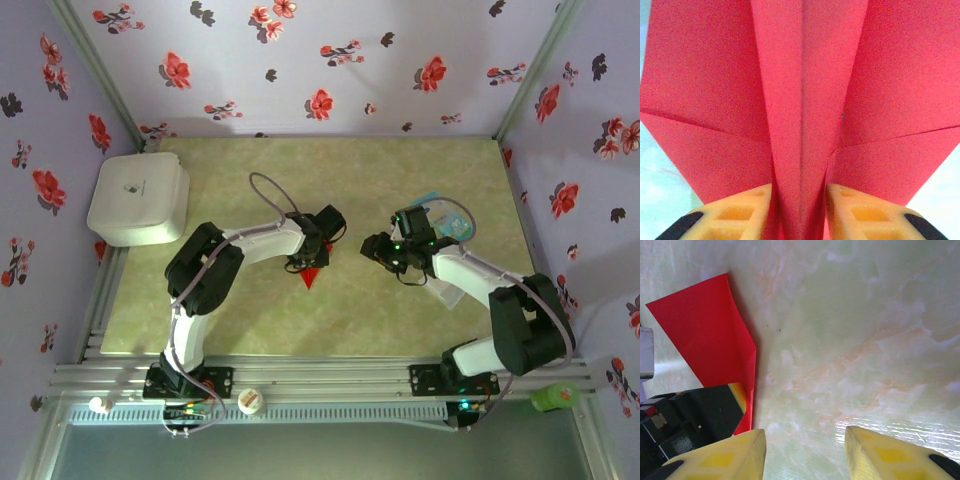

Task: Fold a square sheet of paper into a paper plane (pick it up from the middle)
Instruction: Move the paper plane to the top-center of the table.

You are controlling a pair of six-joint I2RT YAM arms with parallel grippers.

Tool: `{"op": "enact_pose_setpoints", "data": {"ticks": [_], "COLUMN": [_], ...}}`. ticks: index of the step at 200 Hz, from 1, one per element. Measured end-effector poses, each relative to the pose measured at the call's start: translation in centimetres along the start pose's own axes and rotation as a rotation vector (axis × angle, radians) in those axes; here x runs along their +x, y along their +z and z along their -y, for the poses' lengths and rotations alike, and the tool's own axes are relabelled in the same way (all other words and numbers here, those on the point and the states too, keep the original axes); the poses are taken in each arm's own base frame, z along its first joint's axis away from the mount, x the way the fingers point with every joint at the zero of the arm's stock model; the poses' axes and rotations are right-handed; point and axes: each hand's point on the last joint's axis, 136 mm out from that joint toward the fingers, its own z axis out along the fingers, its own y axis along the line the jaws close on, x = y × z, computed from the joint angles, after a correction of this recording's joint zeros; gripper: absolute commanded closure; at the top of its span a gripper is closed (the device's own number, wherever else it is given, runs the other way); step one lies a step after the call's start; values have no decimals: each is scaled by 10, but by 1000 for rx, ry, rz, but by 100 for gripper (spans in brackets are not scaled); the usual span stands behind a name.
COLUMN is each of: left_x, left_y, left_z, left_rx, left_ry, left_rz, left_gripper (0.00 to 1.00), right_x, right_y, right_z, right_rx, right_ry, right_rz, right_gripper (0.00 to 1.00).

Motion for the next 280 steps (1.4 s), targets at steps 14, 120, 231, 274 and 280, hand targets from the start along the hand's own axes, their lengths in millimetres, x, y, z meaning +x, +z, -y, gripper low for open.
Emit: {"op": "enact_pose_setpoints", "data": {"ticks": [14,120,231,274,280], "left_x": [0,-8,-15,-15,-14], "left_y": [0,-21,-21,-17,-16], "left_z": [0,1,0,-2,-3], "left_rx": [-3,23,32,30,27], "left_ry": [0,-9,-15,-20,-20], "left_rz": [-1,33,49,49,46], "left_gripper": [66,63,67,67,68], "right_x": [0,0,-2,-2,-2], "right_y": [0,0,-4,-4,-4], "right_z": [0,2,1,1,1], "right_rx": [0,12,10,11,11], "right_ry": [0,2,-1,0,0], "right_rz": [0,5,17,16,16], "right_gripper": [55,53,52,52,52]}}
